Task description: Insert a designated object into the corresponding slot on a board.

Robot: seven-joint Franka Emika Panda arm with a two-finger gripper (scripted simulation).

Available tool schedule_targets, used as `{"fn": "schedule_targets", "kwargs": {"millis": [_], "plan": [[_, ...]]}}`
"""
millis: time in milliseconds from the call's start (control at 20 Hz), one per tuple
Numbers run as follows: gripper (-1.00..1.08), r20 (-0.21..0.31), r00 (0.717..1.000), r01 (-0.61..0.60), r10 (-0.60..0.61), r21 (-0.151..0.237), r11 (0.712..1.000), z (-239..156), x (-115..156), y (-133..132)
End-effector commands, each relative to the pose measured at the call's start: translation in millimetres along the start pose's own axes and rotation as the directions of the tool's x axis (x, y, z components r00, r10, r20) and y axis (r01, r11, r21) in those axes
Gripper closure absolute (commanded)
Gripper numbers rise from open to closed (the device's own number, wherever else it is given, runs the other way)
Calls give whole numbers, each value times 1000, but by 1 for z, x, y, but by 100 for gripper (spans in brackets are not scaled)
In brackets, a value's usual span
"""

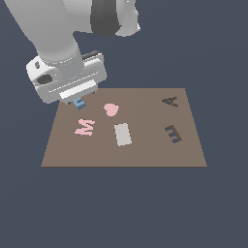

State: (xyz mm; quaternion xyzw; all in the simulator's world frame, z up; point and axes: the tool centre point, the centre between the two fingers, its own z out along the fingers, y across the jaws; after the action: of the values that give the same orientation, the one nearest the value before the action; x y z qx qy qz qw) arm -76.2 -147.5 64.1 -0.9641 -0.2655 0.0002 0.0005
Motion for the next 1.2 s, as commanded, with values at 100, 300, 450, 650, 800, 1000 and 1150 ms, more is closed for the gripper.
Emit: {"fn": "schedule_targets", "kwargs": {"millis": [100,300,450,650,800,1000,1150], "plan": [[-92,0,999,45,-45,-1,999,8,-8,10],[-92,0,998,67,-67,-1,998,13,-12,15],[-92,0,997,73,-73,-1,997,14,-13,17],[-92,0,998,70,-70,-1,998,15,-13,17],[-92,0,997,72,-72,-1,997,22,-13,17],[-92,0,997,73,-73,-1,997,33,-13,17],[108,0,997,74,-74,-1,997,34,-12,17]]}}
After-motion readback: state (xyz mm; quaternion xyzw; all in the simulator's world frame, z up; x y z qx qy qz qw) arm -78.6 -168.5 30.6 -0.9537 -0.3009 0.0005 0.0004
